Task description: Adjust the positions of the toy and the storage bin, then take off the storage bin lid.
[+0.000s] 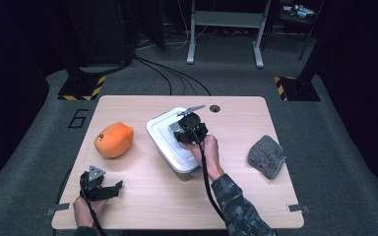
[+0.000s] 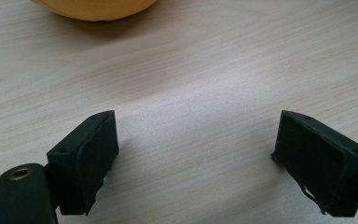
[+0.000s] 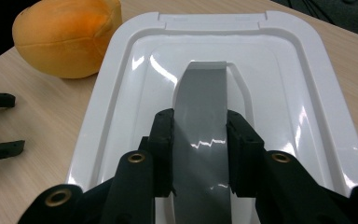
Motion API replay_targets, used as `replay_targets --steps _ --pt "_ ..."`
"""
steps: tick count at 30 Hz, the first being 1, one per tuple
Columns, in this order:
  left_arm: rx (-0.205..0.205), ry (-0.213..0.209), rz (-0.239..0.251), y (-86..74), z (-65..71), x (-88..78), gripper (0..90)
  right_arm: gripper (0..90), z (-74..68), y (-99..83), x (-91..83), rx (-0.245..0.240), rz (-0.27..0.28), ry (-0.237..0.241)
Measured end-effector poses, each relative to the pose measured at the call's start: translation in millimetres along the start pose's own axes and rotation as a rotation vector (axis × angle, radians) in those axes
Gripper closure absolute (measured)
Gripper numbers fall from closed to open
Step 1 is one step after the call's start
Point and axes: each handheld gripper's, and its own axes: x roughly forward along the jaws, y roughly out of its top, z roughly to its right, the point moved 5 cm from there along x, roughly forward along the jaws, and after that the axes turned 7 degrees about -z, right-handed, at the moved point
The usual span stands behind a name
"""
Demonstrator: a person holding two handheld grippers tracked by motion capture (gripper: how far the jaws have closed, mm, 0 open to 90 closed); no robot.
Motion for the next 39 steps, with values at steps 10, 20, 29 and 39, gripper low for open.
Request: replay_targets --steps 10,20,29,39 --pt "-0.001 0.000 0.000 0.0 0.0 0.0 13.4 66.8 1.2 1.2 -3.6 0.006 0.012 0.003" --pt "0.000 0.000 -0.001 0.0 -0.1 -0.1 13.4 66.8 3.8 6.3 -18.3 -0.008 0.047 -0.014" --pt "0.002 -0.007 -0.012 -0.3 -0.2 -0.8 13.4 66.7 13.1 9.7 -32.9 -0.005 0.062 -0.033" --pt "0.005 -0.009 -0.014 -0.4 -0.2 -0.9 13.3 66.7 28.4 12.4 -49.0 -0.006 0.075 -0.069"
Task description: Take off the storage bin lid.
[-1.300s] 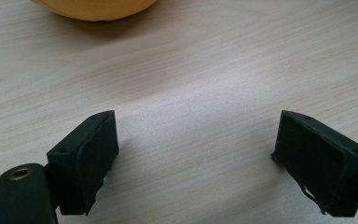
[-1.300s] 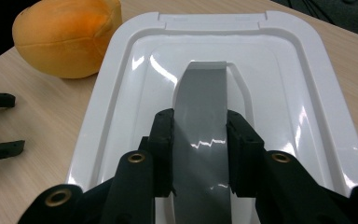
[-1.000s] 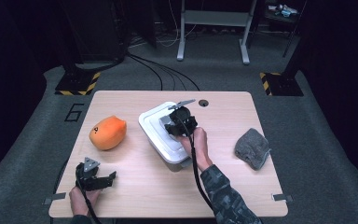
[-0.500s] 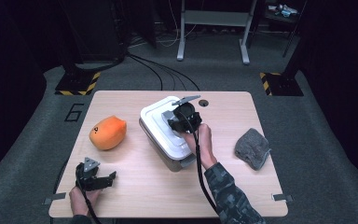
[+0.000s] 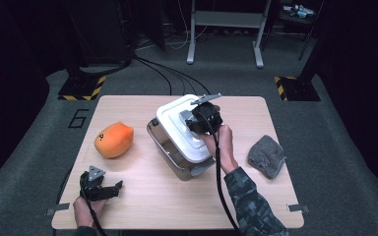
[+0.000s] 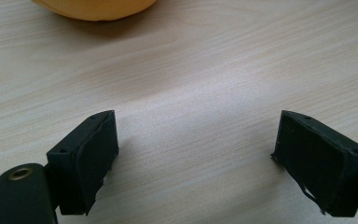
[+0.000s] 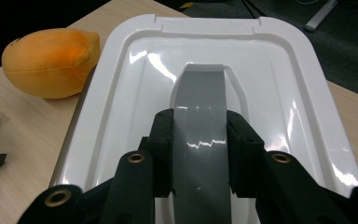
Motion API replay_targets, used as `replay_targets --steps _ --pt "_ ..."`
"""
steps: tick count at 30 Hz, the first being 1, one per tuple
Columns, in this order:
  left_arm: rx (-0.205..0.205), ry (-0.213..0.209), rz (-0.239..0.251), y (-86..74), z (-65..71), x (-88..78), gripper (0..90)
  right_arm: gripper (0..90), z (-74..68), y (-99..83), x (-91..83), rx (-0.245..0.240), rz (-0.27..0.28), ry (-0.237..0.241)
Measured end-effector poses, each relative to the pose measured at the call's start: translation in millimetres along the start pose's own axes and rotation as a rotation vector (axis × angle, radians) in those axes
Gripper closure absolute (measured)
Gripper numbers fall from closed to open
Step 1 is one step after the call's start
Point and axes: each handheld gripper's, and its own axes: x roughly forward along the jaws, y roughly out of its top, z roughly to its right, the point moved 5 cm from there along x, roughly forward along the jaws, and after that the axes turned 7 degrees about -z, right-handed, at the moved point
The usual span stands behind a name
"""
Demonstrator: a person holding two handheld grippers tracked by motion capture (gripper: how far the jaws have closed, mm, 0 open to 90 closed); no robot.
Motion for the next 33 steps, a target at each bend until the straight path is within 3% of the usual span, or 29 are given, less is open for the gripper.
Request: replay_targets --steps 17,33 --pt "-0.003 0.002 0.005 0.1 0.2 0.3 13.4 66.7 36.7 -0.5 -19.2 0.044 0.015 -0.048" --pt "-0.005 0.009 0.014 0.3 0.3 0.9 13.3 66.6 91.4 -17.4 -32.6 0.110 0.016 -0.116"
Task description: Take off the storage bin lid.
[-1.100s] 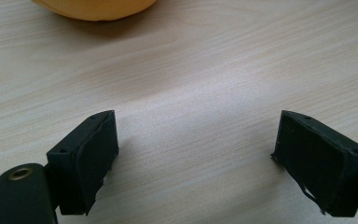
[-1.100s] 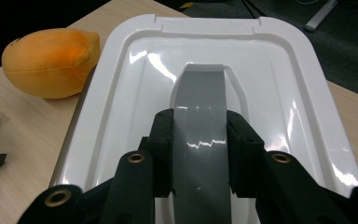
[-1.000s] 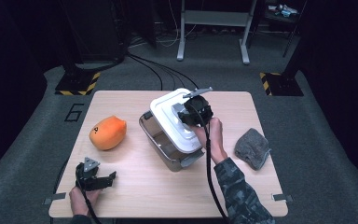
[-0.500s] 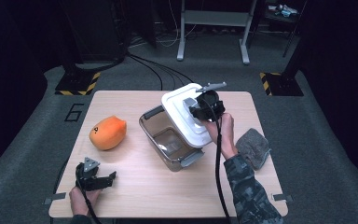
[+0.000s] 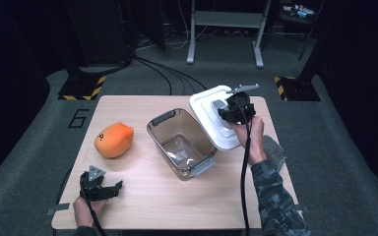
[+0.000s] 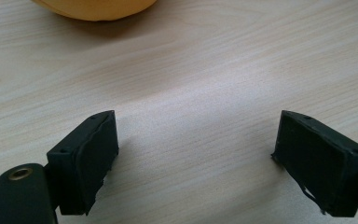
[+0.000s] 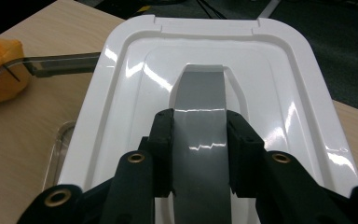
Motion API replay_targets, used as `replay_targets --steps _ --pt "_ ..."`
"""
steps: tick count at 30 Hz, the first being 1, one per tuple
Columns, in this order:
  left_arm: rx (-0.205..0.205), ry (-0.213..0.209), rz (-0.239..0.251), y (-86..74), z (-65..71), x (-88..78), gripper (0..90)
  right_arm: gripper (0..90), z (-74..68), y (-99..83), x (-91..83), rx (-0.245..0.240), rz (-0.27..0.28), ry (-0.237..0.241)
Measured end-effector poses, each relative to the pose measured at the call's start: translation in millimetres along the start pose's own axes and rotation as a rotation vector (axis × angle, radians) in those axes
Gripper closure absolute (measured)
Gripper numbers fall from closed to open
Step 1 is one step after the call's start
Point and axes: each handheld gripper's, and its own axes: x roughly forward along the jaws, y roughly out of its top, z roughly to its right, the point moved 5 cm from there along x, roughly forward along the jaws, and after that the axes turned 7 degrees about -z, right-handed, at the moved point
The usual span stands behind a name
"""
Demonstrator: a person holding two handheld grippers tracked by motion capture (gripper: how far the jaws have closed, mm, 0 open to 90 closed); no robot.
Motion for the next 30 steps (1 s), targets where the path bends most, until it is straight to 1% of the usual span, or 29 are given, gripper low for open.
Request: replay_targets --steps 4,8,10,11,12,13,14,18,19,20,21,22,24,30 --pt "0.000 0.000 0.000 0.0 0.0 0.0 13.3 66.7 13.4 -3.0 0.8 0.015 -0.002 -0.022" --pt "0.000 0.000 0.000 0.0 0.0 0.0 13.3 66.7 20.8 -5.4 3.8 0.027 -0.014 -0.034" --pt "0.001 -0.004 -0.005 -0.1 -0.1 -0.4 13.3 66.7 24.8 -6.5 7.3 0.025 -0.017 -0.039" --pt "0.000 0.000 0.000 0.0 0.0 0.0 13.3 66.7 26.4 -6.7 9.0 0.019 -0.013 -0.038" --pt "0.001 -0.004 -0.005 -0.1 0.0 -0.3 13.3 66.7 28.6 -7.4 11.9 0.021 -0.018 -0.043" --pt "0.000 0.000 0.000 0.0 0.0 0.0 13.3 66.7 29.5 -7.9 13.6 0.028 -0.022 -0.043" --pt "0.000 0.000 0.000 0.0 0.0 0.0 13.3 66.7 31.4 -8.1 16.6 0.024 -0.019 -0.046" --pt "0.001 -0.004 -0.004 -0.1 0.0 -0.3 13.3 66.6 37.7 -10.3 29.8 0.027 -0.041 -0.053" --pt "0.000 0.000 0.000 0.0 0.0 0.0 13.3 66.7 38.5 -11.0 32.7 0.035 -0.049 -0.055" --pt "0.000 0.000 0.000 0.0 0.0 0.0 13.3 66.7 39.9 -11.4 35.3 0.031 -0.050 -0.054" --pt "0.001 0.000 0.000 0.0 0.0 0.0 13.3 66.7 41.1 -12.3 39.5 0.040 -0.054 -0.056" --pt "0.001 0.000 0.000 0.0 0.0 0.0 13.4 66.7 42.8 -13.0 42.9 0.034 -0.053 -0.059" --pt "0.000 0.000 0.000 0.0 0.0 0.0 13.3 66.7 43.8 -14.5 49.0 0.051 -0.066 -0.057" --pt "0.000 0.000 0.000 0.0 -0.1 0.0 13.3 66.7 51.8 -14.8 65.1 0.055 -0.069 -0.063"
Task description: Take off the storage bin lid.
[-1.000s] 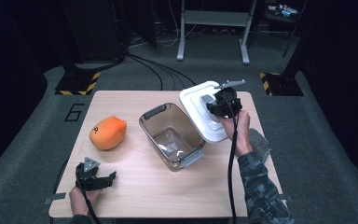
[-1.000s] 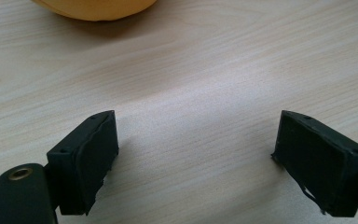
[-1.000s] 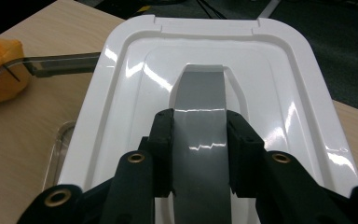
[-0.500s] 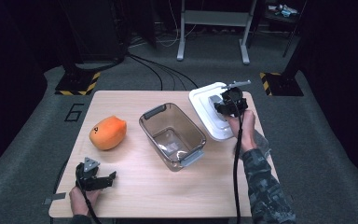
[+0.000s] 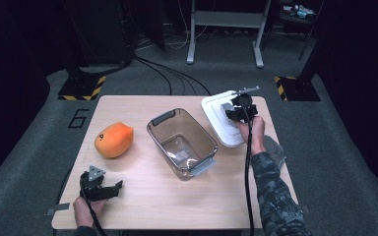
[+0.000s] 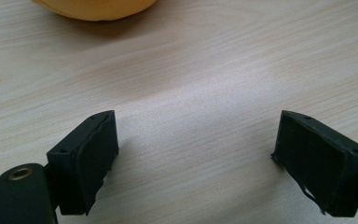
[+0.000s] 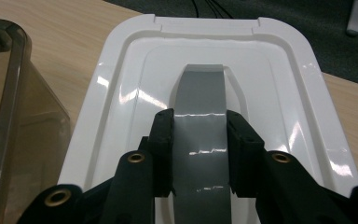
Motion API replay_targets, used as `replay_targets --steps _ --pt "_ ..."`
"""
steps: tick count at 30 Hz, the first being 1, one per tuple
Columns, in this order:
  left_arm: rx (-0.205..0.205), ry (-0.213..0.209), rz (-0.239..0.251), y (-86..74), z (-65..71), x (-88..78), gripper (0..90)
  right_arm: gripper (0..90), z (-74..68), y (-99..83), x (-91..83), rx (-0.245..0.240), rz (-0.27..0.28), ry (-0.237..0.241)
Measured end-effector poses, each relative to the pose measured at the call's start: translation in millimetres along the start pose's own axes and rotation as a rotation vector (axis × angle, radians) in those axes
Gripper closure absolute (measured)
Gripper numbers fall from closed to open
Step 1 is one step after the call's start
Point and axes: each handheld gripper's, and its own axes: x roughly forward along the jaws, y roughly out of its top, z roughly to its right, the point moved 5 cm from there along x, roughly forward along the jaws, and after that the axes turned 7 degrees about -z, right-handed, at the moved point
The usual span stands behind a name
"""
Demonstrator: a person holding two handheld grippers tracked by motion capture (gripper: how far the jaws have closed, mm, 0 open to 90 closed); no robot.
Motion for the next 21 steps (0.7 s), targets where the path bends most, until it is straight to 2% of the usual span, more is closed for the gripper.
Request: replay_targets --steps 7,13,21 --pt "0.000 0.000 0.000 0.0 0.0 0.0 13.4 66.6 0.9 -2.7 20.8 0.025 -0.020 0.013" --pt "0.000 0.000 0.000 0.0 0.0 0.0 13.4 66.6 -1.5 -8.4 38.4 0.012 -0.025 0.014" --pt "0.000 0.000 0.000 0.0 0.0 0.0 13.3 66.6 -1.3 -18.5 63.5 0.025 -0.047 0.035"
